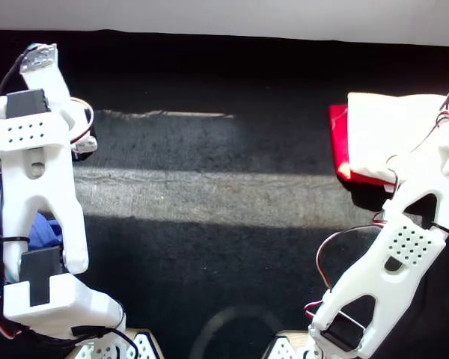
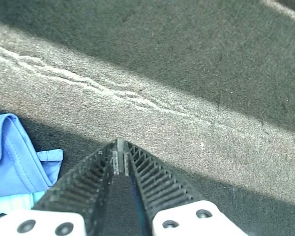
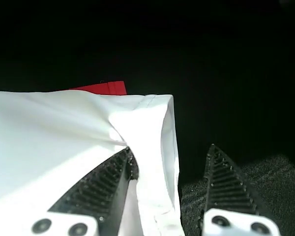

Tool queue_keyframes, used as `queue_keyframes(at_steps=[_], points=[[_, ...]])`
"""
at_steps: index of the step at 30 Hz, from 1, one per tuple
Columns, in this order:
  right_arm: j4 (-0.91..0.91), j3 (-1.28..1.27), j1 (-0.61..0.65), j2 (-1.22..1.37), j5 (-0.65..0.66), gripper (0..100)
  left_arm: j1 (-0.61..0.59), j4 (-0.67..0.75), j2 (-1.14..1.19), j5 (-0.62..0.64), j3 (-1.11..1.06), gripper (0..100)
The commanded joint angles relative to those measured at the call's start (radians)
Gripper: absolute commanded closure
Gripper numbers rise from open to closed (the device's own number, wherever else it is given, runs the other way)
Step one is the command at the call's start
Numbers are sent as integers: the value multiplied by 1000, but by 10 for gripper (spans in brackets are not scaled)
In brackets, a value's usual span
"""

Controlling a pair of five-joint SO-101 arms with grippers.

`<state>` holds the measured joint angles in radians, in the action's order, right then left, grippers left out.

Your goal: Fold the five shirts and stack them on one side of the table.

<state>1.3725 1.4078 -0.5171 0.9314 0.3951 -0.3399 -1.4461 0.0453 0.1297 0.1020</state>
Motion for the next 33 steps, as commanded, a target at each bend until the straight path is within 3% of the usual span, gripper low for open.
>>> queue_keyframes(at_steps=[1,10,18,28,33], points=[[-18,24,5,-10,-15,785,-19,5,-48,-2,4,991],[5,-15,16,105,-28,785,-21,5,-50,-2,4,991],[5,-8,13,226,-224,782,-19,5,-50,-2,4,991],[131,355,16,119,-227,782,-19,5,-50,-2,4,991],[278,335,21,51,-226,784,-33,5,-51,-2,5,991]])
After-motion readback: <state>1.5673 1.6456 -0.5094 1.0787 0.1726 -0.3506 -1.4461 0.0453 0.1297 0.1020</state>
